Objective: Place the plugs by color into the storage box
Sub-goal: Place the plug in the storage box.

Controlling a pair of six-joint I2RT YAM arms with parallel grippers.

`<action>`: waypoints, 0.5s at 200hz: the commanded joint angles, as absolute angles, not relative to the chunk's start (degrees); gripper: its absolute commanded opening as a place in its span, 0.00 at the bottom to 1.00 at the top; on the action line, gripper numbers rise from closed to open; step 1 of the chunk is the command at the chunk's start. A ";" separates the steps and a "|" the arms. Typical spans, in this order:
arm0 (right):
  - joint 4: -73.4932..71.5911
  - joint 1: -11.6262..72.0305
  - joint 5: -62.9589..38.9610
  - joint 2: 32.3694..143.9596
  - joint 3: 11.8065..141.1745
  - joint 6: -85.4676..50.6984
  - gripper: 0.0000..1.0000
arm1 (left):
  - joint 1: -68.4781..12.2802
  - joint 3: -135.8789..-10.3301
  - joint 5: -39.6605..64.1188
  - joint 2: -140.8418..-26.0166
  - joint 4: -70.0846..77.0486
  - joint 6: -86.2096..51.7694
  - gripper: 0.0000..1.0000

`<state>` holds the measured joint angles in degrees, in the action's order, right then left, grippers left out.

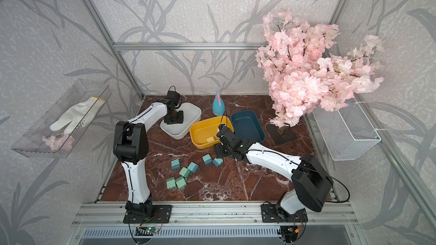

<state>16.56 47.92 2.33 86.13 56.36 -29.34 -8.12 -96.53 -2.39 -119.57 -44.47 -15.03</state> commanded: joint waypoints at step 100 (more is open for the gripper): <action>17.69 48.29 3.86 83.20 56.87 -29.53 0.65 | -7.83 -96.86 -1.95 -119.90 -45.57 -16.28 0.74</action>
